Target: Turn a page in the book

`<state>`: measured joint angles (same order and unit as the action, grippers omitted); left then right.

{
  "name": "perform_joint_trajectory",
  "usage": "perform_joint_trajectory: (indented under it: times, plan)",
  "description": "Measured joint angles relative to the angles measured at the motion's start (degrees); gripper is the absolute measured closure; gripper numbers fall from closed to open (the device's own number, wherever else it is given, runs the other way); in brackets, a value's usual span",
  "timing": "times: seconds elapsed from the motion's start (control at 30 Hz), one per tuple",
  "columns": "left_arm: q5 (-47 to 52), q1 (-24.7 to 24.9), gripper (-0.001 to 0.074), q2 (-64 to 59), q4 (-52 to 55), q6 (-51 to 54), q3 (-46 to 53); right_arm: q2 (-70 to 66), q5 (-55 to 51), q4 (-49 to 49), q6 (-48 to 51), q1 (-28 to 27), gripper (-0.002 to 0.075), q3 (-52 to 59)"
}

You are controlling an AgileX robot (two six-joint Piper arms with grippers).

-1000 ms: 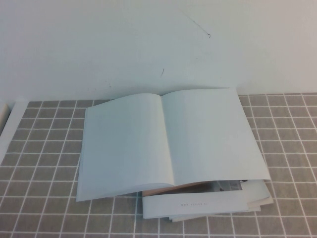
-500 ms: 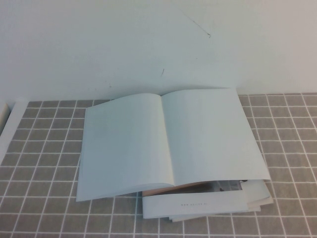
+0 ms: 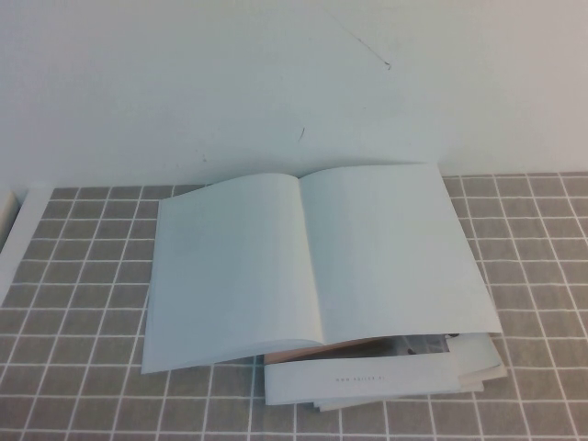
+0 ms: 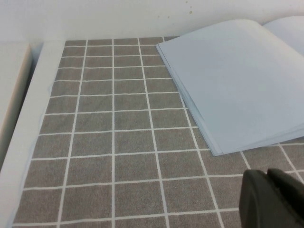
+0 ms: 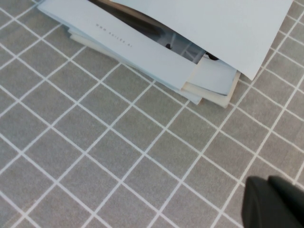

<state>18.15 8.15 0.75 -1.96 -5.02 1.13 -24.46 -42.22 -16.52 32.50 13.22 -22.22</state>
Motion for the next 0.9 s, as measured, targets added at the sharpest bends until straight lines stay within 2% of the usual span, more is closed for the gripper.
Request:
perform_joint_trajectory:
  times: [0.23,0.9]
  plan:
    - [0.0,-3.3,0.0738,0.0,0.0,0.0,-0.1,0.0,0.0,0.0,0.0,0.0,0.0727,0.0]
    - [0.1,-3.4,0.0738,0.0,0.0,3.6,-0.1,0.0,0.0,0.0,0.1,0.0,0.0727,0.1]
